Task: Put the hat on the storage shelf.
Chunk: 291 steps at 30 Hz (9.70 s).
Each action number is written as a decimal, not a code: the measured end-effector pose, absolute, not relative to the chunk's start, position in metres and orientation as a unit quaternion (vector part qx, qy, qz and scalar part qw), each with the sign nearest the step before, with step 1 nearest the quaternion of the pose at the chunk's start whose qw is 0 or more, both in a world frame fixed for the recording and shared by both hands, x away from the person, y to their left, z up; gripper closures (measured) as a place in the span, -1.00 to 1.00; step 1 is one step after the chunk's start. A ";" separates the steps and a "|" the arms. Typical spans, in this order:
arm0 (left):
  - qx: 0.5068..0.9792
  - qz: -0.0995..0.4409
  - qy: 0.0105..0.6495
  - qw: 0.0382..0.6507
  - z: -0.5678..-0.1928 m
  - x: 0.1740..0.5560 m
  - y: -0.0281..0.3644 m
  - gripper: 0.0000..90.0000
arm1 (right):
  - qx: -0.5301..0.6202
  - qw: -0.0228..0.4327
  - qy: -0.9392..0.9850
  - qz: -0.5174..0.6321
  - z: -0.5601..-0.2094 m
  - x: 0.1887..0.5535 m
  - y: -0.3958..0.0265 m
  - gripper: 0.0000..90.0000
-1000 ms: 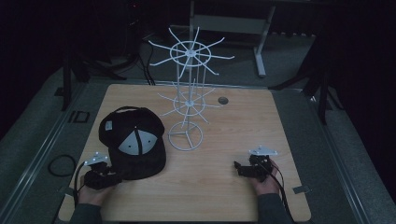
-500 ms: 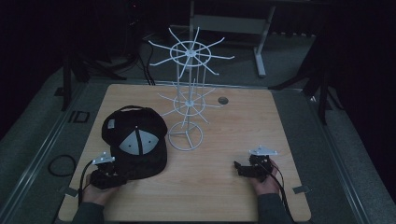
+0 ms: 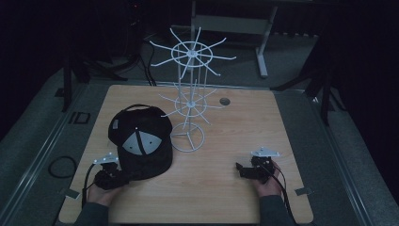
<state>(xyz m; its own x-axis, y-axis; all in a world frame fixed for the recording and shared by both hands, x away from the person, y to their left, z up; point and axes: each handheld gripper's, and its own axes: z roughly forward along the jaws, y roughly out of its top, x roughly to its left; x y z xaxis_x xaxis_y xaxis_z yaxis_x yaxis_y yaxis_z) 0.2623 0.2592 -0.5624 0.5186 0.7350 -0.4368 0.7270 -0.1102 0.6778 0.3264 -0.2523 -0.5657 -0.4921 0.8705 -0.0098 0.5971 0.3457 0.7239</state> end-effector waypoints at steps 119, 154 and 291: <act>0.676 0.117 0.518 0.511 -0.472 0.250 0.283 0.91 | 0.463 0.202 0.794 0.338 -0.566 0.326 -0.252 -0.69; 0.663 0.146 0.510 0.528 -0.446 0.251 0.277 0.91 | 0.461 0.203 0.795 0.338 -0.566 0.326 -0.252 -0.69; 0.638 0.221 0.481 0.559 -0.392 0.269 0.241 0.91 | 0.462 0.202 0.795 0.338 -0.566 0.326 -0.252 -0.69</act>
